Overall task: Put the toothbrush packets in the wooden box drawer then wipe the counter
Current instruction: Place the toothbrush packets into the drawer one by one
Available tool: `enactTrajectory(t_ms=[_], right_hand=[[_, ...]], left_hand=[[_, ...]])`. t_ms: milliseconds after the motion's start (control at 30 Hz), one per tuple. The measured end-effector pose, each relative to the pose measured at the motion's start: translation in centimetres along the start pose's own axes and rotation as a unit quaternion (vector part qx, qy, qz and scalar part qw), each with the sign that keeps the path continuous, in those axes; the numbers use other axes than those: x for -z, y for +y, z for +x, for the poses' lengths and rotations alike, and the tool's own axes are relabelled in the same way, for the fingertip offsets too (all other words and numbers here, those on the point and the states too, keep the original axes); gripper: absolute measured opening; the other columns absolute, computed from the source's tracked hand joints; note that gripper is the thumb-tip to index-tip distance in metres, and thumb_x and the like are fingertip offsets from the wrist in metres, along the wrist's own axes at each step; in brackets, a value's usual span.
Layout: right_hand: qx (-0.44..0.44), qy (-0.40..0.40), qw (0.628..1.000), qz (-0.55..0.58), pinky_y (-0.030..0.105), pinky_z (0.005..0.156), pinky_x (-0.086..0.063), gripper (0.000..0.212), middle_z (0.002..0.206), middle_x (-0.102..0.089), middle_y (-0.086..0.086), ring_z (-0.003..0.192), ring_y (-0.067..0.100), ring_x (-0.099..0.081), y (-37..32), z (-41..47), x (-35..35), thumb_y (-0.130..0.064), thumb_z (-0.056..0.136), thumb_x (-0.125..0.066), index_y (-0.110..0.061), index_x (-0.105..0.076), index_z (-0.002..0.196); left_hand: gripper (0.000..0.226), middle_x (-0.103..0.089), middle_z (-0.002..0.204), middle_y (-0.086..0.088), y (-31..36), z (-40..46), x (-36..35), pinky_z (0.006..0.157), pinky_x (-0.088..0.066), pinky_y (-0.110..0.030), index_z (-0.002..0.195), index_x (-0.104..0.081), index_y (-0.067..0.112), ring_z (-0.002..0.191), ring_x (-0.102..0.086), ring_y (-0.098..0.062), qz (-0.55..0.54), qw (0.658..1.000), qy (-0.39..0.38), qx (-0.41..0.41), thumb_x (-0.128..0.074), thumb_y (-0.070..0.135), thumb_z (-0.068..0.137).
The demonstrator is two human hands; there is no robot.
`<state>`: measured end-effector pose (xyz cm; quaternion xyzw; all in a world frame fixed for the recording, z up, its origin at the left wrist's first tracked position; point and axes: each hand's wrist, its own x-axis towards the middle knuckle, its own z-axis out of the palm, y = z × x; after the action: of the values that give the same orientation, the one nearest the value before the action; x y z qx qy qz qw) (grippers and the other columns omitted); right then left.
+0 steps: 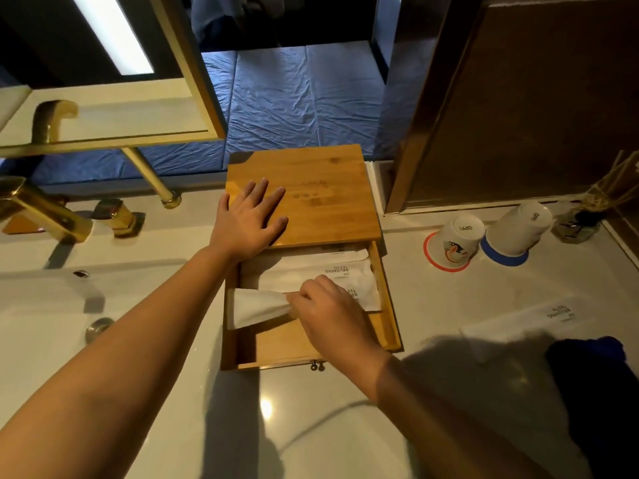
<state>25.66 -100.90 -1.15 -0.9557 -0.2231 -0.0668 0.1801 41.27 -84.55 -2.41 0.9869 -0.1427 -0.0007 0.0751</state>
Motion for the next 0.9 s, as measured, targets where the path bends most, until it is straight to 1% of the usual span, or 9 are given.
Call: enactTrajectory(t_ms=[200,367,400,467,500,567,733,800,900], right_hand=[[-0.032,-0.099,0.993,-0.063,0.022,0.045,-0.045,0.029,0.065,-0.064,0.002,0.062,0.019,-0.06,-0.1,1.1,-1.0,-0.011,0.047,-0.087,-0.018,-0.072,0.071],[-0.059,-0.142,0.985,-0.072,0.024,0.048,-0.045,0.031,0.071,-0.065,0.005,0.068,0.022,-0.06,0.1,1.7,-1.7,-0.008,0.049,-0.086,-0.016,-0.072,0.075],[-0.062,-0.137,0.986,-0.073,0.025,0.051,-0.047,0.03,0.075,-0.065,0.005,0.071,0.022,-0.061,0.1,1.7,-1.3,-0.012,0.052,-0.085,-0.017,-0.072,0.079],[-0.061,-0.145,0.986,-0.061,0.033,0.074,-0.05,0.031,0.105,-0.062,0.01,0.098,0.026,-0.057,-0.2,1.2,-0.5,-0.023,0.077,-0.069,-0.018,-0.064,0.107],[-0.066,-0.174,0.981,-0.062,0.037,0.088,-0.045,0.037,0.122,-0.053,0.012,0.113,0.029,-0.048,-0.1,0.7,-0.1,-0.03,0.088,-0.056,-0.019,-0.054,0.123],[-0.107,-0.237,0.964,-0.063,0.044,0.103,-0.033,0.048,0.142,-0.036,0.013,0.13,0.032,-0.031,0.0,-0.2,0.5,-0.044,0.094,-0.037,-0.026,-0.034,0.138],[-0.155,-0.313,0.935,-0.064,0.055,0.113,-0.015,0.063,0.158,-0.005,0.012,0.144,0.037,-0.001,-0.1,-1.3,-0.2,-0.06,0.091,-0.019,-0.035,-0.004,0.146],[-0.167,-0.306,0.935,-0.059,0.055,0.113,-0.013,0.064,0.158,0.0,0.011,0.144,0.037,0.003,-0.4,-1.5,-0.6,-0.062,0.09,-0.018,-0.035,-0.001,0.145],[-0.165,-0.27,0.948,-0.04,0.051,0.114,-0.013,0.062,0.158,-0.003,0.009,0.145,0.034,0.001,-0.4,-1.8,0.0,-0.06,0.091,-0.02,-0.035,-0.003,0.145]], left_hand=[[0.062,-0.014,0.159,-0.001,-0.2,0.0,-0.2,0.115,-0.006,-0.053,0.145,-0.019,0.04,0.147,-0.008,-0.021,-0.002,1.0,0.006,-0.004,-0.023,0.061,0.087],[0.061,-0.014,0.159,-0.001,-0.1,0.0,-0.1,0.114,-0.006,-0.053,0.145,-0.019,0.04,0.147,-0.008,-0.021,-0.009,1.0,0.009,-0.008,-0.023,0.06,0.087],[0.061,-0.014,0.159,-0.001,-0.1,0.0,-0.1,0.114,-0.006,-0.054,0.145,-0.019,0.04,0.147,-0.008,-0.021,-0.009,1.0,0.009,-0.008,-0.023,0.06,0.088],[0.061,-0.014,0.159,-0.001,-0.1,0.0,-0.1,0.114,-0.006,-0.054,0.145,-0.019,0.04,0.147,-0.008,-0.021,-0.005,1.0,0.01,-0.01,-0.023,0.06,0.088],[0.06,-0.014,0.159,-0.001,-0.1,0.0,-0.1,0.114,-0.006,-0.054,0.145,-0.019,0.04,0.147,-0.008,-0.021,-0.003,1.0,0.01,-0.01,-0.023,0.06,0.088],[0.06,-0.013,0.159,-0.001,-0.1,0.1,-0.2,0.114,-0.006,-0.054,0.145,-0.019,0.04,0.147,-0.007,-0.021,-0.002,1.0,0.01,-0.009,-0.023,0.06,0.089],[0.06,-0.012,0.16,-0.001,0.0,0.1,0.0,0.115,-0.006,-0.053,0.146,-0.019,0.039,0.147,-0.007,-0.021,-0.001,1.0,0.007,-0.008,-0.023,0.059,0.089],[0.06,-0.013,0.16,-0.001,0.0,0.0,0.0,0.115,-0.006,-0.053,0.146,-0.018,0.039,0.147,-0.007,-0.021,-0.003,1.0,0.006,-0.009,-0.023,0.059,0.089],[0.061,-0.013,0.16,-0.001,0.0,0.1,0.0,0.114,-0.006,-0.053,0.145,-0.018,0.039,0.147,-0.007,-0.021,-0.001,1.0,0.005,-0.012,-0.023,0.06,0.089]])
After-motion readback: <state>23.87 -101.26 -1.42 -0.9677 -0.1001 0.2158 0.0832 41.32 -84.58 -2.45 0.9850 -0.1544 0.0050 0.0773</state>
